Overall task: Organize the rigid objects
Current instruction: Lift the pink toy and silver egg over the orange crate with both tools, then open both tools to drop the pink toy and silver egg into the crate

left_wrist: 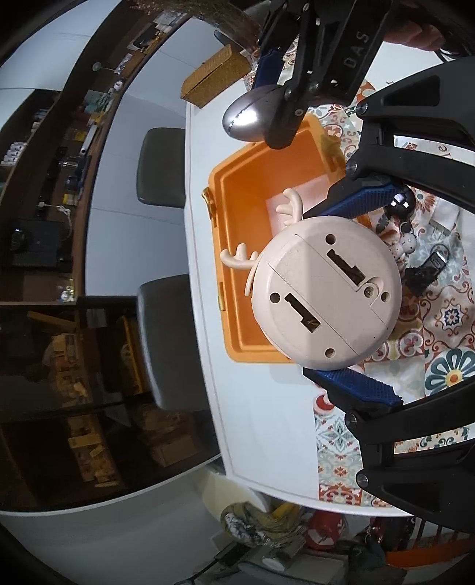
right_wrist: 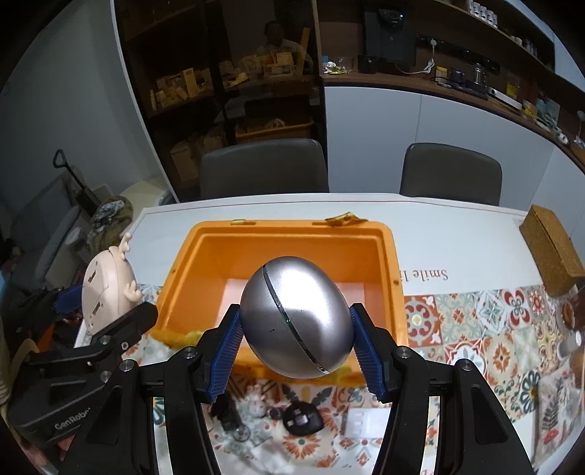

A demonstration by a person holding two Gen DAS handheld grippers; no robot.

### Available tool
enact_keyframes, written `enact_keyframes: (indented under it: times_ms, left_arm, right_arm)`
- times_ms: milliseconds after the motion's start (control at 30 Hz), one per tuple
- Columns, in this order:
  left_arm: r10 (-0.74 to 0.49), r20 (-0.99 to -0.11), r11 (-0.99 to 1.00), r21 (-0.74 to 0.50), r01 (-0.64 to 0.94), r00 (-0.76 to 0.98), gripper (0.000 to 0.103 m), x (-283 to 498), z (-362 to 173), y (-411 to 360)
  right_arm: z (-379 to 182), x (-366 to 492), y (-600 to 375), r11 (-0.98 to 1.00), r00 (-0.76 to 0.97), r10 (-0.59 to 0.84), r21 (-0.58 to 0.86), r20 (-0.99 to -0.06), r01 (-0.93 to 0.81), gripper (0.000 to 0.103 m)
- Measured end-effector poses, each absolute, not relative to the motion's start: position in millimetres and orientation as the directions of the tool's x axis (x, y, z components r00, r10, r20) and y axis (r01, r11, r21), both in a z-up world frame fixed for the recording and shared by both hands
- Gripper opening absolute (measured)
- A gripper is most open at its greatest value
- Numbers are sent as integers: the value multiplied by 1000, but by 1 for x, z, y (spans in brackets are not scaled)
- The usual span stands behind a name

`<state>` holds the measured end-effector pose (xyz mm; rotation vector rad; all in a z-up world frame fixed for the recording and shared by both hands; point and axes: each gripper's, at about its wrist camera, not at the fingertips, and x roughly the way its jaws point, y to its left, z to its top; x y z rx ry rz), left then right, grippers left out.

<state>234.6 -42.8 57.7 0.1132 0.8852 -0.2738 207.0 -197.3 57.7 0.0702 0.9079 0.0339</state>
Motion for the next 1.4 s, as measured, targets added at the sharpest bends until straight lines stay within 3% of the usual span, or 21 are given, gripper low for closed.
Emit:
enact_keyframes:
  times_ms: [567,1067,1400]
  left_arm:
    - [-121,-886,963,5,270,448,74,298,0,-58]
    - [-77,-920,956,42,291,384,74,309,-35,-73]
    - [-6,-894,953,131,273,448,87,305,-20,-77]
  right_arm:
    - [0,275,-198,1000,445,5,18,-896,26,58]
    - [-41,284,-204,999,347,10,22,-938,31,58]
    - [-41,284,-207,999,343,12,29,-939,46,58]
